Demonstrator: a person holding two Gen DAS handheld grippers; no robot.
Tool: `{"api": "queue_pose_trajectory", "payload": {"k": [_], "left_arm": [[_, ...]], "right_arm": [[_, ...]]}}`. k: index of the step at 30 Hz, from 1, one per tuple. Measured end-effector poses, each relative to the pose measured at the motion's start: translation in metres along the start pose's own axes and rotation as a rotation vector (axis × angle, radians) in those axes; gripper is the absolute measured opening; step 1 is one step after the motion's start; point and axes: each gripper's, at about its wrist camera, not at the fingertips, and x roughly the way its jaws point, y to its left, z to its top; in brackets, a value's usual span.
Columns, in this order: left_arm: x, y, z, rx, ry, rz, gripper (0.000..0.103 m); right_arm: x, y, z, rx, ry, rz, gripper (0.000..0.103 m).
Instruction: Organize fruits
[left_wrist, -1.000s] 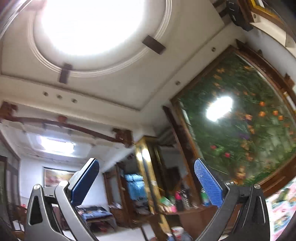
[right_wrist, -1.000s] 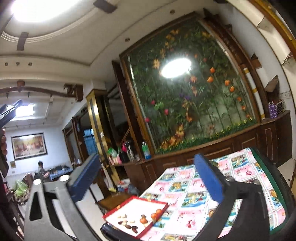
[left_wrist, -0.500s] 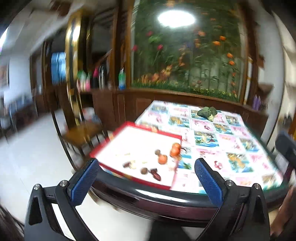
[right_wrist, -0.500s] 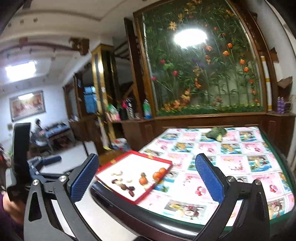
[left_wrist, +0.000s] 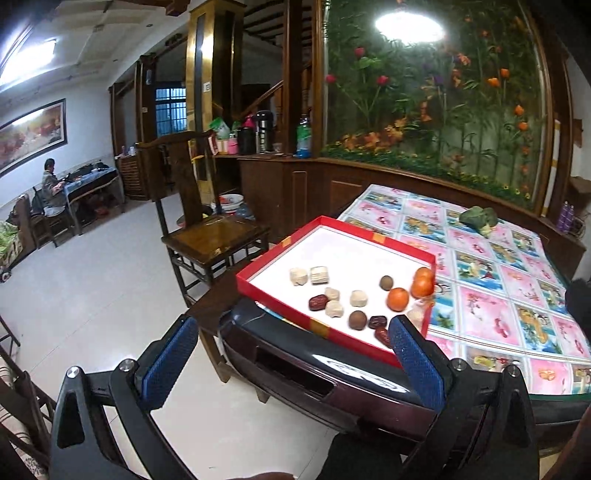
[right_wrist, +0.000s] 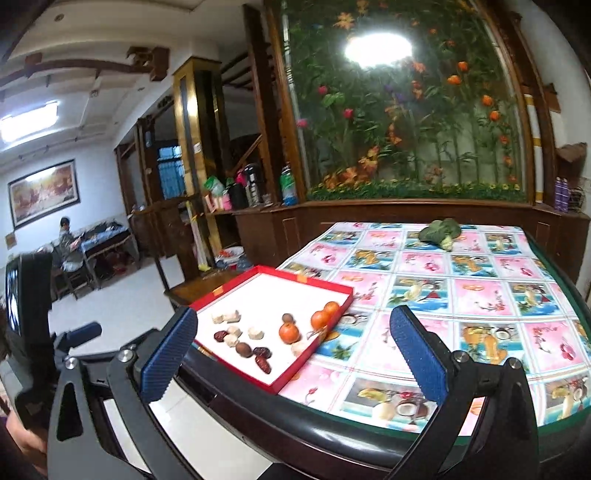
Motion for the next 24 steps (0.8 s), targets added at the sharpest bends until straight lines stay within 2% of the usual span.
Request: {"api": "queue_pose_trajectory", "payload": {"k": [5, 24], "left_arm": [[0.000, 0.000, -0.002, -0.001, 0.015, 0.007, 0.103], [0.000, 0.005, -0.004, 0.006, 0.014, 0.024, 0.103]], "right_arm": [[0.002, 0.012, -0.004, -0.071, -0.006, -0.003, 0.103], [0.005, 0.021, 0.002, -0.079, -0.001, 0.016, 0.103]]}}
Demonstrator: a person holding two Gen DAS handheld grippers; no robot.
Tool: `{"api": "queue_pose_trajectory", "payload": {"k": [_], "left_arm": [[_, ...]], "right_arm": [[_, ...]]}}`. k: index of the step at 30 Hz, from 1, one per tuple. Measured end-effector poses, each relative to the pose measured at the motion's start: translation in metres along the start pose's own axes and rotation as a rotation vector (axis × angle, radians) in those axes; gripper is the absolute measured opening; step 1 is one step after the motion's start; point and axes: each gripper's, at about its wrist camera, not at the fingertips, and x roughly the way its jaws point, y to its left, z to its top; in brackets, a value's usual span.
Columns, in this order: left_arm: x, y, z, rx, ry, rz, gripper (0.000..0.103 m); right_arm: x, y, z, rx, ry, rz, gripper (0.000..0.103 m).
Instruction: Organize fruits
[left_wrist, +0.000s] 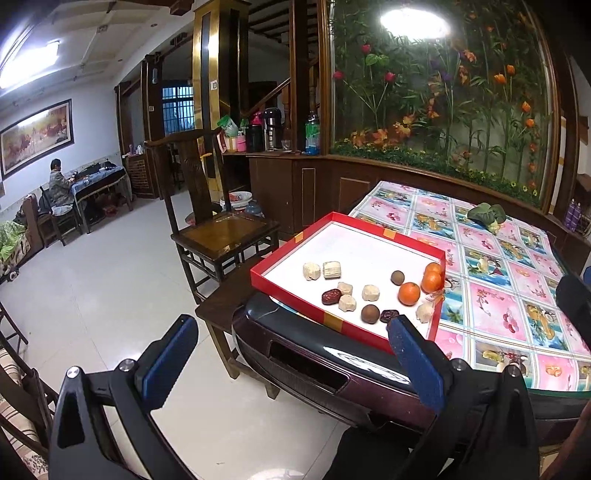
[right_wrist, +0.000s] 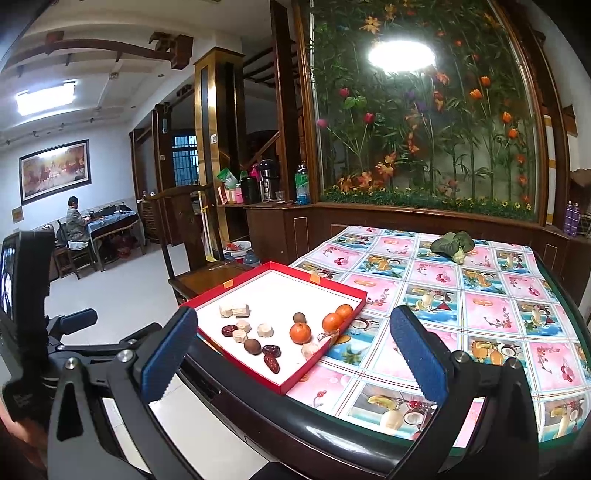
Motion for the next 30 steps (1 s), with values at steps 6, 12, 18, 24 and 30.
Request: {"api": "queue_pose_trajectory", "payload": {"k": [6, 12, 18, 24, 30], "left_arm": [[0.003, 0.004, -0.001, 0.000, -0.007, 0.021, 0.103], [0.006, 0.009, -0.002, -0.013, -0.002, 0.030, 0.103], [0.009, 0.012, -0.003, -0.013, 0.000, 0.039, 0.103], [0.010, 0.014, -0.004, -0.017, 0.005, 0.042, 0.103], [0.011, 0.015, -0.004, -0.016, 0.006, 0.044, 0.103]], "right_arm": [[0.006, 0.006, -0.001, -0.006, 0.023, -0.010, 0.103], [0.011, 0.006, -0.004, -0.001, 0.046, -0.005, 0.103], [0.012, 0.008, -0.006, -0.010, 0.048, -0.008, 0.103], [0.013, 0.009, -0.006, -0.010, 0.050, -0.007, 0.103], [0.013, 0.008, -0.007, -0.010, 0.053, -0.005, 0.103]]}}
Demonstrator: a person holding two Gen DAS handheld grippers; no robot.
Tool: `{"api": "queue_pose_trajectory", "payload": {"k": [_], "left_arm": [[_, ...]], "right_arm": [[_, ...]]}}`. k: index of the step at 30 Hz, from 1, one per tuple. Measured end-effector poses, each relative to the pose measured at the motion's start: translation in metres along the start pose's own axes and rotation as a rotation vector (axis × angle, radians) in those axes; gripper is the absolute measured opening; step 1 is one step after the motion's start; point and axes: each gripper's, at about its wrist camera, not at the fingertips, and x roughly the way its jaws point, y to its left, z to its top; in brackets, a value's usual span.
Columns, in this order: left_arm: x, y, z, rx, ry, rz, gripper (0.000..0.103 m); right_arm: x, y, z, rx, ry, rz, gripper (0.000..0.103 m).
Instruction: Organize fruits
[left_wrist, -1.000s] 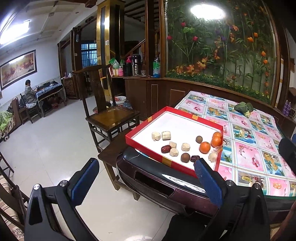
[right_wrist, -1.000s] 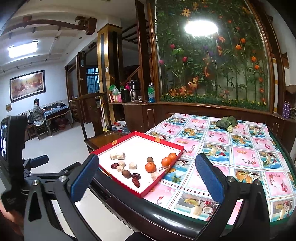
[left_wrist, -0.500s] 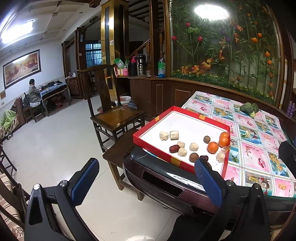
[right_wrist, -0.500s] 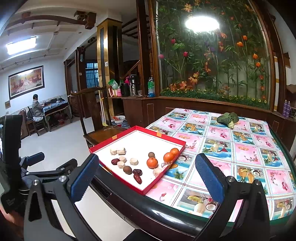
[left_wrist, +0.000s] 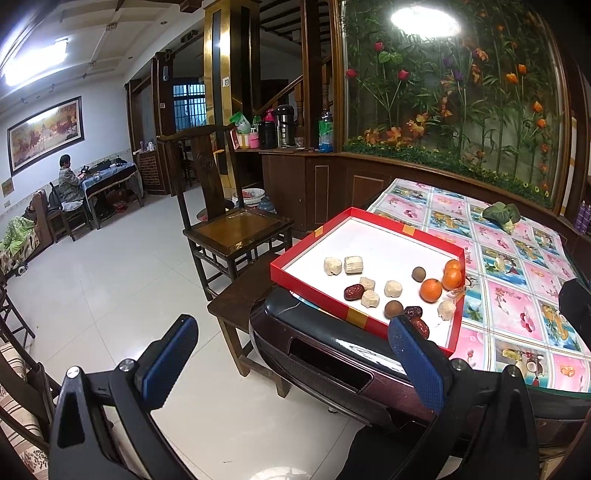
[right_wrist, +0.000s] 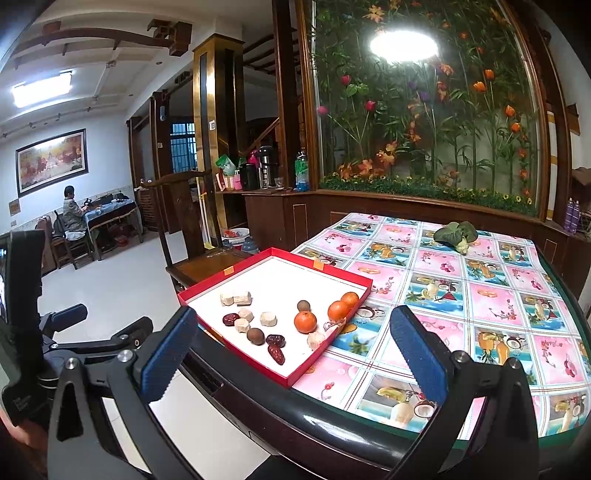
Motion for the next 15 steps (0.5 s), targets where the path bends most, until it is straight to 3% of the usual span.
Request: {"api": "queue_pose_trajectory", "payload": {"k": [6, 15], "left_arm": [[0.007, 0.000, -0.001, 0.008, 0.008, 0.001, 0.103], [0.038, -0.008, 0.005, 0.040, 0.062, 0.015, 0.103]], "right_arm": [[0.007, 0.001, 0.001, -0.011, -0.006, 0.004, 0.103], [0.058, -0.005, 0.002, 0.038, 0.044, 0.021, 0.103]]}}
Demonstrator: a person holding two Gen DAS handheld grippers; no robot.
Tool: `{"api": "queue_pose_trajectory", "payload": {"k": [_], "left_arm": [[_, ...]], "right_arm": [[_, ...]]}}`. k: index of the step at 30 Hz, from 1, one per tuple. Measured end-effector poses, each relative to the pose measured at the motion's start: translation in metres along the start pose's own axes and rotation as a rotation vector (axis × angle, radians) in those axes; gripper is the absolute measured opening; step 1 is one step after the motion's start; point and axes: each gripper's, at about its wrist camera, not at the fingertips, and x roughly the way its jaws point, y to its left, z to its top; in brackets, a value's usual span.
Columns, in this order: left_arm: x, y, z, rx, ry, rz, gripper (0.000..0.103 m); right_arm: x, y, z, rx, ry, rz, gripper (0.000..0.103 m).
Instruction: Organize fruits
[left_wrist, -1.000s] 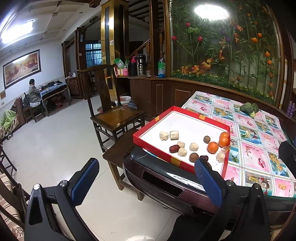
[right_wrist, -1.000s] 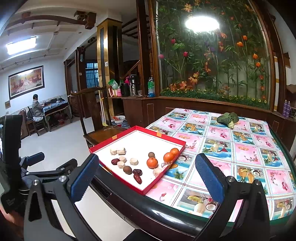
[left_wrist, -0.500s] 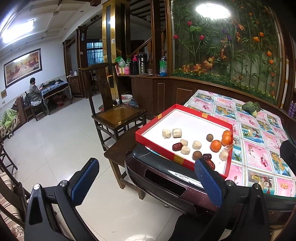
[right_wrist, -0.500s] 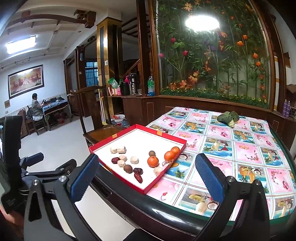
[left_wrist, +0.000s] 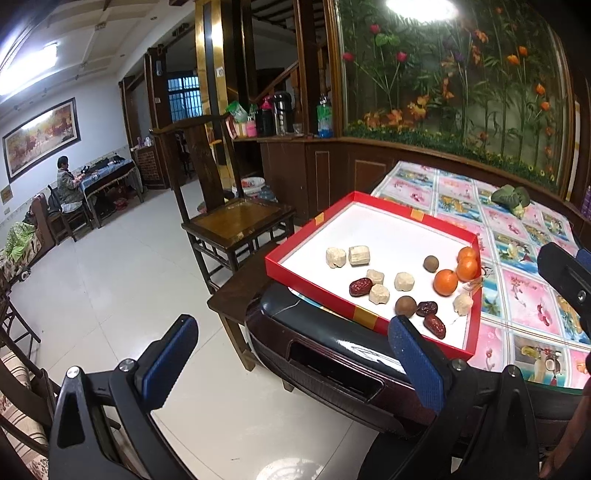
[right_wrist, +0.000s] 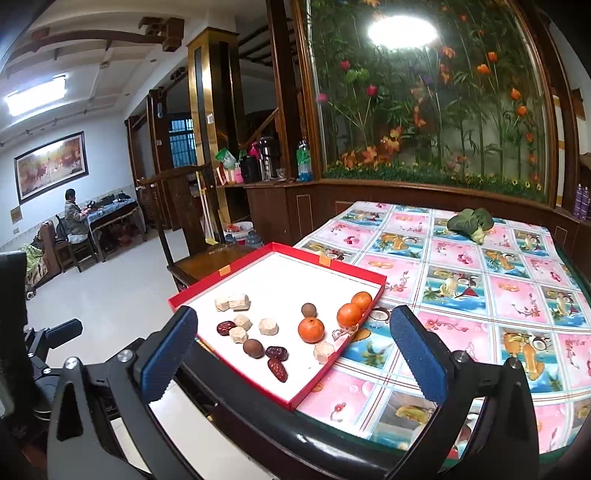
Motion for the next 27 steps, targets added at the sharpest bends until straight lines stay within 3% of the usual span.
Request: {"api": "queue_pose_trajectory", "payload": {"k": [17, 27], "left_arm": [[0.077, -0.015, 0.031, 0.030, 0.102, 0.001, 0.103], [0.085, -0.024, 0.036, 0.030, 0.111, -0.010, 0.103]], "right_arm": [[0.077, -0.026, 0.010, -0.048, 0.059, -0.080, 0.103], [0.094, -0.027, 0.011, -0.078, 0.075, -0.061, 0.103]]}}
